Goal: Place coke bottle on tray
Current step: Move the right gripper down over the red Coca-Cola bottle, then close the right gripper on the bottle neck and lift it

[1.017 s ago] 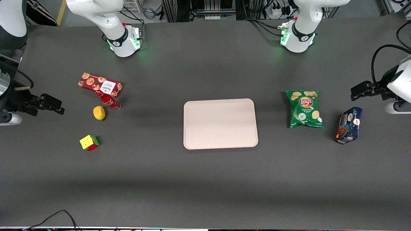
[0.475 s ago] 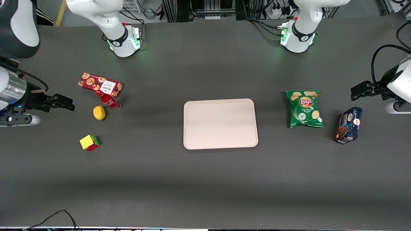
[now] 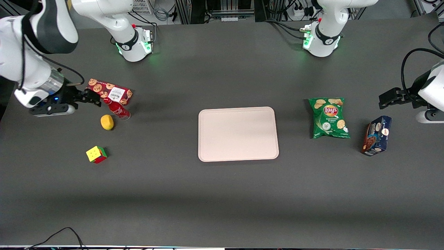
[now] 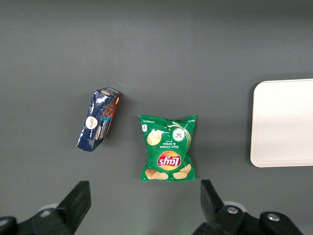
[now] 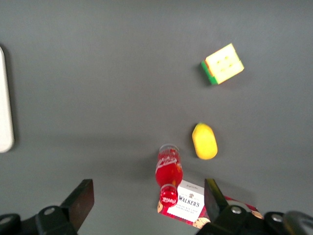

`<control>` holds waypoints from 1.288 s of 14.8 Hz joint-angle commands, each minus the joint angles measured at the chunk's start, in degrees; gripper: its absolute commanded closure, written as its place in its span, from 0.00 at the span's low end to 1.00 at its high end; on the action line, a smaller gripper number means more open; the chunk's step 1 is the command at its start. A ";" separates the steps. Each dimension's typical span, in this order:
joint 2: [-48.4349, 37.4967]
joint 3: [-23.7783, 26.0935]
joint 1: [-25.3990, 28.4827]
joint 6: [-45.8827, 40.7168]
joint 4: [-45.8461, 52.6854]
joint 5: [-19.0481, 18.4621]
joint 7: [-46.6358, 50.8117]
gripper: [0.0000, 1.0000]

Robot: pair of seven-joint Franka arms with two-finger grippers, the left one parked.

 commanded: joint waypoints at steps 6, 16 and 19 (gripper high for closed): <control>-3.06 -0.14 -0.16 20.02 -20.85 -0.67 -5.94 0.00; -1.83 -0.67 -1.04 22.75 -24.46 -3.31 -8.57 0.00; -0.69 -0.67 -0.95 23.36 -25.16 -3.48 -8.66 0.00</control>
